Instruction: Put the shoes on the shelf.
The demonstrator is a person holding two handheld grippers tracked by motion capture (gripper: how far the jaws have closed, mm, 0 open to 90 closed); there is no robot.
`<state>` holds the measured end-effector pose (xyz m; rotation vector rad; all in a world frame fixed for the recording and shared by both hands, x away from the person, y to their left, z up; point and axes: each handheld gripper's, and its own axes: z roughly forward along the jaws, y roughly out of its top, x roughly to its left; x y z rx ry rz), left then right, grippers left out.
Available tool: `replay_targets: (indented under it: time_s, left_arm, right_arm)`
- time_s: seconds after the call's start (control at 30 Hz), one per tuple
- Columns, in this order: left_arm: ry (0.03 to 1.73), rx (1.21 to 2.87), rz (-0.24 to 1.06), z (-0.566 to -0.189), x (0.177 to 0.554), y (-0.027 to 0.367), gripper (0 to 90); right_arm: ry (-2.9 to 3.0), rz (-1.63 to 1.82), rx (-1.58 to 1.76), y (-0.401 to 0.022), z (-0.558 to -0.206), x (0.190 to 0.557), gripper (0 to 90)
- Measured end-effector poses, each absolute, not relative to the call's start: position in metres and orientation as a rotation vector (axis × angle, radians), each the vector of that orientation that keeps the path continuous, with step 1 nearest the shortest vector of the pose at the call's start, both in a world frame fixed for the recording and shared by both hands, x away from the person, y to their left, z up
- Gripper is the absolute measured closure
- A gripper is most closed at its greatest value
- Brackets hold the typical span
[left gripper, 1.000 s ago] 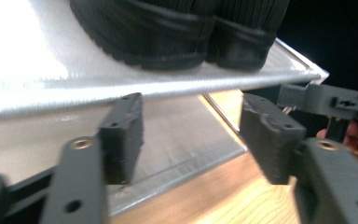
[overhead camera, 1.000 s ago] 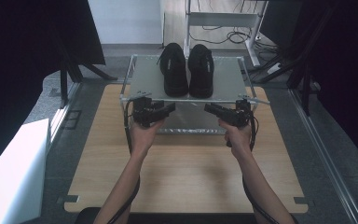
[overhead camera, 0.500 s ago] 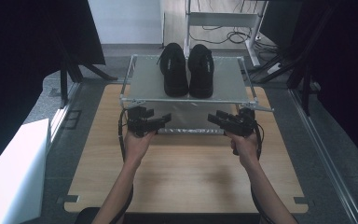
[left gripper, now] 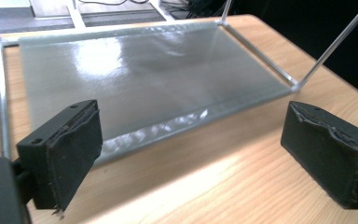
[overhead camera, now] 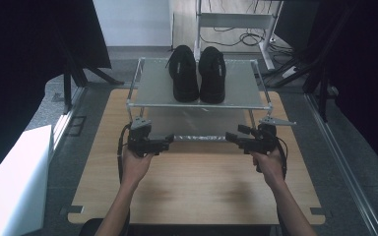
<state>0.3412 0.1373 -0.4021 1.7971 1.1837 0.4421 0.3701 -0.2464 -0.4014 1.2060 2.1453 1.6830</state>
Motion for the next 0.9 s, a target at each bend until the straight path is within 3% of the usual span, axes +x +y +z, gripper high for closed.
replay_targets:
  time_s: [0.57, 0.9]
  left_arm:
    - [1.132, 1.927, 0.541, -0.42, 0.301, 0.155, 0.0]
    - [1.152, 1.867, 0.535, -0.441, 0.279, 0.174, 0.0]
  right_arm:
    - [2.203, 1.491, 1.147, -0.286, -0.416, 0.327, 13.3]
    - [2.216, 1.407, 1.173, -0.293, -0.432, 0.308, 4.8]
